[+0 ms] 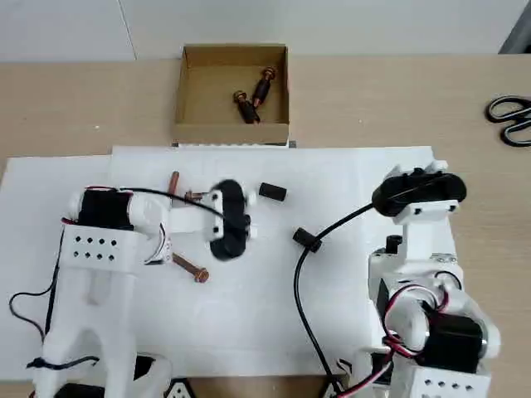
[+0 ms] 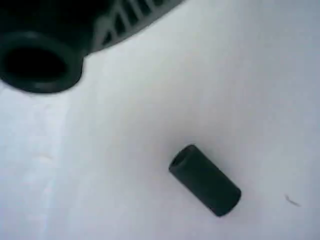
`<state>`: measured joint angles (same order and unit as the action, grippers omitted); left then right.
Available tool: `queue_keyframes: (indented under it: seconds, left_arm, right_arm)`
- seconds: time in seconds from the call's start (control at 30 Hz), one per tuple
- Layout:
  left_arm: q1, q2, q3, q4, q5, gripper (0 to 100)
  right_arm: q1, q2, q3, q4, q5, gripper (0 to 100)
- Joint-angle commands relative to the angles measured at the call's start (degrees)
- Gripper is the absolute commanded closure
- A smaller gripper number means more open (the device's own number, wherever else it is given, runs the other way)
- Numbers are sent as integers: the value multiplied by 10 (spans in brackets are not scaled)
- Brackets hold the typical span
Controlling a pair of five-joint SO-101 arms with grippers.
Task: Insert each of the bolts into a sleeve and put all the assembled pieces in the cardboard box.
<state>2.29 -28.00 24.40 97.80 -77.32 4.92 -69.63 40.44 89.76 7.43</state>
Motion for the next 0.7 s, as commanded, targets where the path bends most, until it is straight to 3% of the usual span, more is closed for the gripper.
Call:
queue_keyframes:
  seconds: [0.0,0.23,0.4,0.67]
  left_arm:
    - [2,0,20,5,-162,994]
    - [0,1,106,-79,-250,992]
    - [-1,4,156,-167,-257,968]
    - [-14,74,157,-238,-255,907]
  right_arm:
    - [13,0,11,-17,-4,995]
    - [12,0,57,-55,-4,995]
    - [12,0,69,-70,-4,995]
    - [12,1,69,-70,-4,995]
